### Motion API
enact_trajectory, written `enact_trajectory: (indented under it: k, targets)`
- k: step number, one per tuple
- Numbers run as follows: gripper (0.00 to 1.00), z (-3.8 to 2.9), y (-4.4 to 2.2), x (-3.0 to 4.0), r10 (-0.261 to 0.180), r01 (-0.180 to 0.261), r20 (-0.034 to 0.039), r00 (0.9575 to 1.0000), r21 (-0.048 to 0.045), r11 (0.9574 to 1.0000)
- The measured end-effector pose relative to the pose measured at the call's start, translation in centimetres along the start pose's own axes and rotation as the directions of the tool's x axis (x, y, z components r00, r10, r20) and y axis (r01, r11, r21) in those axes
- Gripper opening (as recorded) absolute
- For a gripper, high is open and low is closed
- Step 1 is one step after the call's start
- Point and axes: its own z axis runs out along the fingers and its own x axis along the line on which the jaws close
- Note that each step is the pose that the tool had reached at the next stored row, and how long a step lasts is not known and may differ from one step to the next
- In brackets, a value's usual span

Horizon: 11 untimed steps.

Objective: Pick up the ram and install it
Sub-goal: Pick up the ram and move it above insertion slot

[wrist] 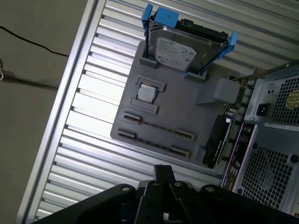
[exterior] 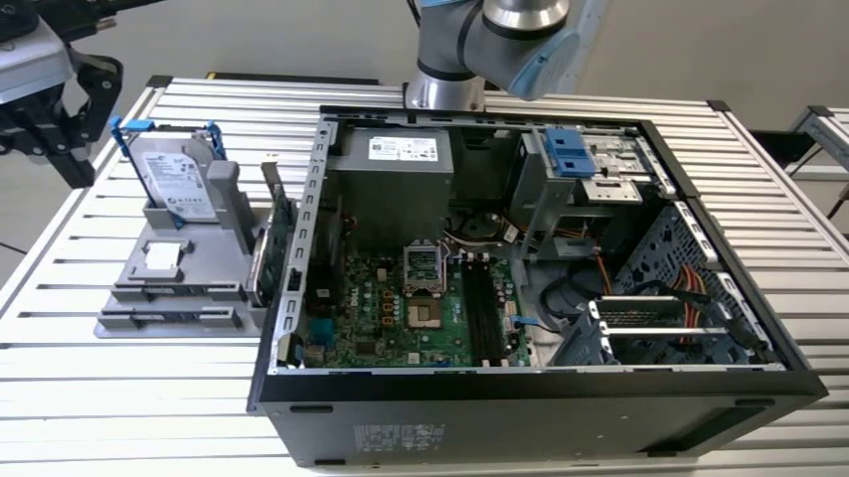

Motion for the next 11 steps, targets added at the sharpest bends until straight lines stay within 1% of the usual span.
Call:
enact_trajectory:
  k: [6,11]
  targets:
    - [0.0,0.0,0.0,0.0,-0.044,0.044,-0.0021,0.999,-0.0005,0.999]
    - [0.0,0.0,0.0,0.0,-0.082,0.082,-0.0039,0.9966,-0.0011,0.9966]
